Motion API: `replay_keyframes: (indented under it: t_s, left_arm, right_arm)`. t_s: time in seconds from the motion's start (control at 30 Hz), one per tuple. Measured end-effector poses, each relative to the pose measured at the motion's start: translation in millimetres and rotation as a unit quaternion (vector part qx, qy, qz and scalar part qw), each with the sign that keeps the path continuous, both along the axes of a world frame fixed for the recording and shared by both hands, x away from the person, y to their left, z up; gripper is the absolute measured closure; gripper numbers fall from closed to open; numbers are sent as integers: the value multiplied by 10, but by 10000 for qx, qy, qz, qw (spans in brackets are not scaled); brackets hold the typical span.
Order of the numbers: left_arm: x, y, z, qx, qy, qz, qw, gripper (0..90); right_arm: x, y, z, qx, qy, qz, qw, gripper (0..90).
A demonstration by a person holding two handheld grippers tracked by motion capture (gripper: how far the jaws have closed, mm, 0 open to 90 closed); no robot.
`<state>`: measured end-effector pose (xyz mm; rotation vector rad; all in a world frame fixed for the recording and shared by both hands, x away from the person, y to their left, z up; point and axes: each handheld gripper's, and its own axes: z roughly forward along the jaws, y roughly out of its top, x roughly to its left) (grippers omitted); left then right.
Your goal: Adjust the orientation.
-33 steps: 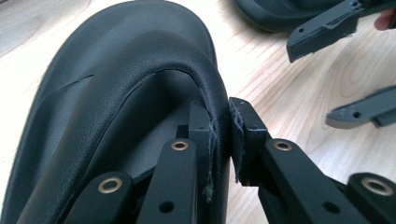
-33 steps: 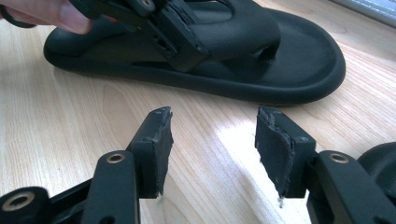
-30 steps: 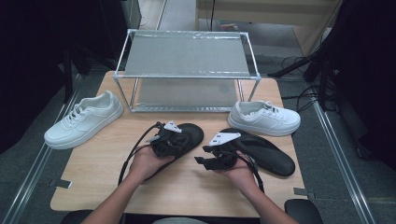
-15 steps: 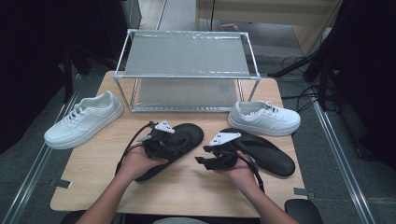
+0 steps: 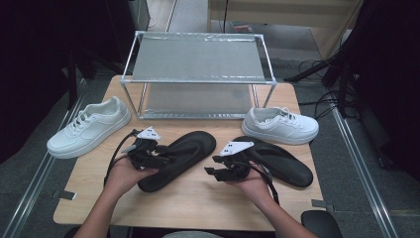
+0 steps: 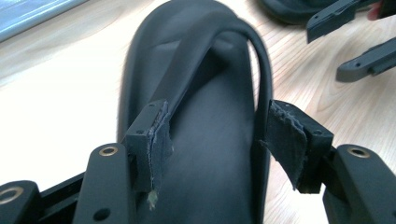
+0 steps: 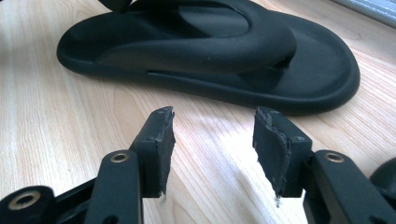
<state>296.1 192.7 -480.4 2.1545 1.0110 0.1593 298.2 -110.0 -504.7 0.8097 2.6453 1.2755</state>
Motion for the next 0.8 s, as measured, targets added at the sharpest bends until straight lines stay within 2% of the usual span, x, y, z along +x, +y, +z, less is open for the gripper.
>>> replay_keyframes:
  t_s: [0.03,0.17,0.23,0.3,0.4,0.5,0.53,0.6,0.63,0.7,0.73,0.77,0.8]
  left_arm:
    - [-38,47,-12,35,-65,60,10000,403]
    - [-182,235,-89,-385,3,422,9984,411]
    - [-203,296,-85,-352,-26,422,9985,416]
    - [-204,343,-87,-450,-18,450,9980,417]
    - [-192,386,-116,-287,-89,419,9987,427]
    - [-180,439,-137,-184,-35,391,9991,561]
    - [-174,460,-137,-150,37,403,9991,648]
    - [-159,503,-126,-121,39,434,9990,745]
    - [-153,527,-123,-162,-15,421,9990,786]
    - [-127,569,-140,-378,-1,396,9985,809]
    - [-115,587,-157,-417,-36,407,9983,830]
    - [-103,593,-180,-428,3,424,9982,856]
    - [-95,601,-192,-340,37,389,9987,864]
  right_arm:
    - [1,9,2,8,-12,0,10000,498]
    - [3,60,54,-2,-166,36,9999,505]
    - [-6,73,74,66,-174,29,9998,512]
    - [-4,88,60,90,-121,61,9999,533]
    - [16,119,37,76,-32,184,9998,594]
    - [22,169,69,222,-18,255,9994,650]
    - [13,191,83,247,-59,263,9993,674]
    - [-1,234,100,299,-88,316,9990,736]
    - [-2,247,103,331,-24,296,9990,765]
    - [1,271,105,406,119,291,9987,760]
    - [-13,280,109,399,87,272,9988,755]
    - [-31,287,114,365,16,251,9990,778]
    - [-44,292,119,381,5,281,9989,819]
